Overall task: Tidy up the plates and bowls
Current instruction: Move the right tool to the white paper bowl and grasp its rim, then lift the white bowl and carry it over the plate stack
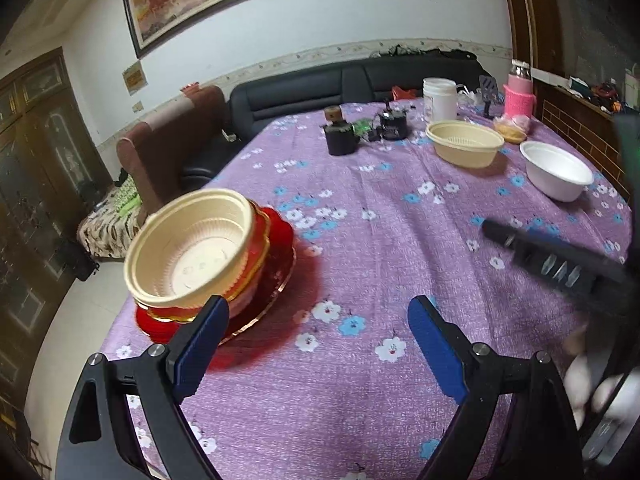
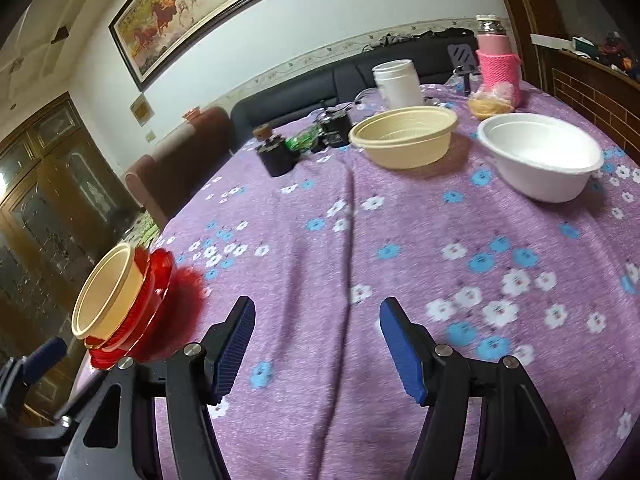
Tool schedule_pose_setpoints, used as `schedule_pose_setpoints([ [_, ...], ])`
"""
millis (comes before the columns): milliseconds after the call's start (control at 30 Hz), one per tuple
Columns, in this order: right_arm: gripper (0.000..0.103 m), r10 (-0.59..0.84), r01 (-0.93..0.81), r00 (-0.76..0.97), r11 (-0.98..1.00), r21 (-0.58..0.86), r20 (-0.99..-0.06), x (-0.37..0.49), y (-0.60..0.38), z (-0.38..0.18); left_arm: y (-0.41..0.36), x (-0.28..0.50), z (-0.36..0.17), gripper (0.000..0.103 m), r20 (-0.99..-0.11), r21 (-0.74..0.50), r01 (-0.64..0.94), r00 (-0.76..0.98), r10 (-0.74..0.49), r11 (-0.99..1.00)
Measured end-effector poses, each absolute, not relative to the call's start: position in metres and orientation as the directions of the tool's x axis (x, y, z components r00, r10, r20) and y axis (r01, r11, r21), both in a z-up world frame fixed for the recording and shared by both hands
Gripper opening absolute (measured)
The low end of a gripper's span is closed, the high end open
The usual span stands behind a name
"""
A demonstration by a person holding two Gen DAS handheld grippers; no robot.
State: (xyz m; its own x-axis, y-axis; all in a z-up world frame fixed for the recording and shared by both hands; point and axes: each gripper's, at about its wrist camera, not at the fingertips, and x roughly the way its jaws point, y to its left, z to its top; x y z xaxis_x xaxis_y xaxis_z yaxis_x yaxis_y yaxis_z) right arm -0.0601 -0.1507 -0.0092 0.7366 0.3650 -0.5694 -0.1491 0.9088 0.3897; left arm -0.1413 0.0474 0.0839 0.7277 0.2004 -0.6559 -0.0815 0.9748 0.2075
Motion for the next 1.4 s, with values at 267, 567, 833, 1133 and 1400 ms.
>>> schedule_pose_setpoints([
  [267, 0.069, 0.026, 0.227, 0.871, 0.864, 0.450, -0.490, -0.031, -0.281, 0.017, 0.050, -0.132, 0.071, 0.091, -0.689, 0.183, -0.069, 0.702, 0.178, 0.981],
  [567, 0.066, -0.041, 0.446, 0.786, 0.729, 0.520, -0.617, 0.013, -0.371, -0.033, 0.036, -0.120, 0.060, 0.091, -0.716, 0.202, -0.033, 0.677, 0.171, 0.979],
  [833, 0.011, 0.216, 0.286, 0.765, 0.731, 0.620, -0.607, 0.025, -0.357, -0.052, 0.017, -0.119, 0.055, 0.091, -0.733, 0.204, 0.020, 0.666, 0.139, 0.979],
  [1133, 0.012, 0.626, -0.098, 0.533, 0.714, 0.693, -0.569, 0.026, -0.273, -0.052, 0.023, -0.104, 0.057, 0.091, -0.793, 0.073, 0.045, 0.608, 0.031, 0.996],
  [1400, 0.015, 0.505, -0.125, 0.579, 0.830, 0.543, -0.640, 0.008, -0.243, -0.043, 0.027, -0.064, 0.056, 0.091, -0.815, -0.082, 0.001, 0.575, -0.068, 0.997],
])
